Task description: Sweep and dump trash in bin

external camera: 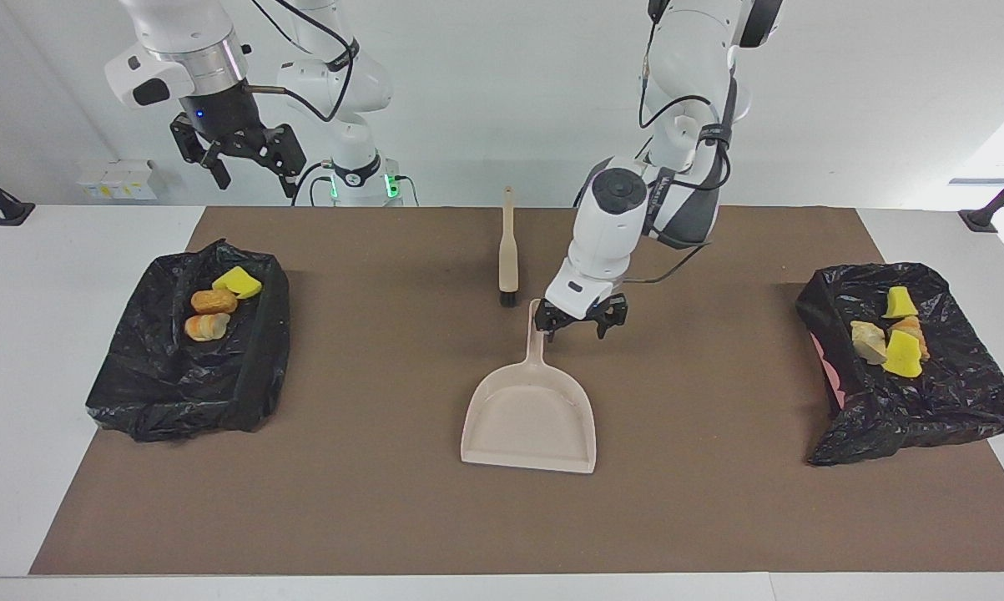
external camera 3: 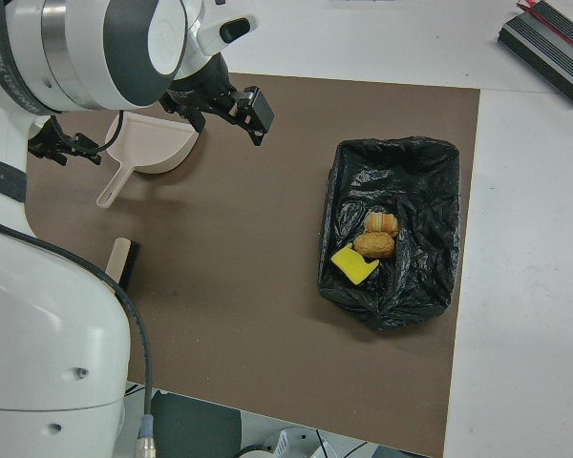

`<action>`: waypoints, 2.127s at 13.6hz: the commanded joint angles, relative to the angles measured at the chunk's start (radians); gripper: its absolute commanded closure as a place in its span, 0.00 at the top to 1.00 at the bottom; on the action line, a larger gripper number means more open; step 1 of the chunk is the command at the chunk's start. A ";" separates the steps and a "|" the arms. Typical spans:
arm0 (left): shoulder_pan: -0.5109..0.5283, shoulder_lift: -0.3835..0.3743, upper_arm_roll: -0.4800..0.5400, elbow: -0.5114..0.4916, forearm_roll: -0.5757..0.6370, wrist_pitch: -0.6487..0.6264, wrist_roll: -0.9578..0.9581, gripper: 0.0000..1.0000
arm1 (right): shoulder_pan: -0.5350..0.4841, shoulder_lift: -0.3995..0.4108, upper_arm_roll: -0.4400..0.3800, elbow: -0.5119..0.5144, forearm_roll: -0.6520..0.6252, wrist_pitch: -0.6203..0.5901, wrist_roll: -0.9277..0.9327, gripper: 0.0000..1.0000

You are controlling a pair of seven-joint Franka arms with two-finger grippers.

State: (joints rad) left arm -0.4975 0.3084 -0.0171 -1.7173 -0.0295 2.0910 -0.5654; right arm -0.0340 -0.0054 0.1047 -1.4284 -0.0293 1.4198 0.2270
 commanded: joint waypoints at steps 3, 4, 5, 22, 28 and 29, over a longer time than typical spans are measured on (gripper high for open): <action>0.106 -0.063 -0.004 0.007 -0.020 -0.084 0.154 1.00 | -0.012 -0.013 0.001 -0.014 0.022 -0.004 -0.025 1.00; 0.121 -0.084 0.006 0.013 -0.020 -0.112 0.210 1.00 | -0.012 -0.013 0.001 -0.014 0.022 -0.004 -0.026 1.00; 0.155 -0.106 0.009 0.015 -0.020 -0.142 0.276 1.00 | -0.012 -0.013 0.001 -0.015 0.022 -0.004 -0.026 1.00; 0.427 -0.333 0.045 0.060 0.005 -0.410 0.605 1.00 | -0.012 -0.019 0.001 -0.023 0.022 -0.004 -0.026 1.00; 0.448 -0.345 0.043 0.088 0.026 -0.489 0.688 1.00 | -0.012 -0.021 0.001 -0.026 0.022 -0.004 -0.025 1.00; 0.448 -0.342 0.043 0.120 0.016 -0.520 0.688 1.00 | -0.012 -0.024 0.001 -0.029 0.022 -0.004 -0.025 1.00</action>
State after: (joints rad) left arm -0.0602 -0.0419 0.0317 -1.6522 -0.0173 1.6320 0.1059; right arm -0.0339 -0.0060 0.1047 -1.4323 -0.0280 1.4196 0.2270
